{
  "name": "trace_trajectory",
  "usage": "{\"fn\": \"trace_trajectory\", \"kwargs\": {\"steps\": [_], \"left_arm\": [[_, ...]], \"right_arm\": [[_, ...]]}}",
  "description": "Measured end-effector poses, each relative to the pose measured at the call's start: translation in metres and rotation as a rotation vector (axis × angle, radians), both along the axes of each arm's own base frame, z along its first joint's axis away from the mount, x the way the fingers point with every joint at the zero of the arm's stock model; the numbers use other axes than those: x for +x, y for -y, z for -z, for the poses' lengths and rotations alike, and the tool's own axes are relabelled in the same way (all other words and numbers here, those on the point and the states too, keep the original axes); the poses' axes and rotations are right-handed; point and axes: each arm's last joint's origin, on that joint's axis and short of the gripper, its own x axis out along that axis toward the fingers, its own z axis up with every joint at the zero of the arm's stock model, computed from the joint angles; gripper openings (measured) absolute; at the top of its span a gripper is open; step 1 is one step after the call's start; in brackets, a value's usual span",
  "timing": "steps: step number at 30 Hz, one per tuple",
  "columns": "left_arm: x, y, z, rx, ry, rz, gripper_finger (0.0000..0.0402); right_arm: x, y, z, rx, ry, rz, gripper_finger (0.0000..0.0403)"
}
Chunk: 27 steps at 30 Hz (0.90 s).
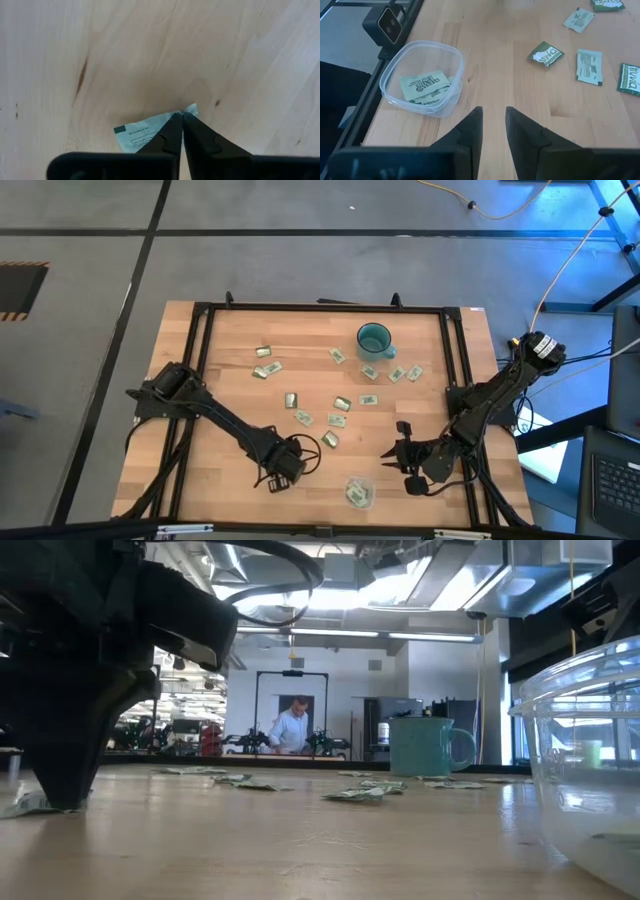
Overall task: Pick and place items into bin
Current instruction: Put the light green stevia packet into the transparent bin
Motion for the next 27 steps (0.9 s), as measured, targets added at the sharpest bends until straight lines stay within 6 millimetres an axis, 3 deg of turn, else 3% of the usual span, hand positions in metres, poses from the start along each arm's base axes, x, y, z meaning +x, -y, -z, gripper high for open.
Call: {"fn": "trace_trajectory", "kwargs": {"steps": [8,20,24,27], "left_arm": [[0.009,0.005,-0.014,-0.013,0.055,0.057,0.0003],[0.075,0.019,-0.106,-0.037,0.731,0.502,0.0002],[0.085,0.011,-0.116,-0.004,0.801,0.592,0.0002],[0.094,0.008,-0.113,0.017,0.812,0.621,0.0002]], "right_arm": [[0.000,0.000,0.000,-0.003,0.001,-0.002,0.0088],[0.000,0.000,0.000,-0.011,0.005,0.000,0.0088],[0.000,0.001,0.000,-0.012,0.005,-0.001,0.0088],[0.001,0.001,0.000,-0.022,0.007,-0.007,0.0088]]}}
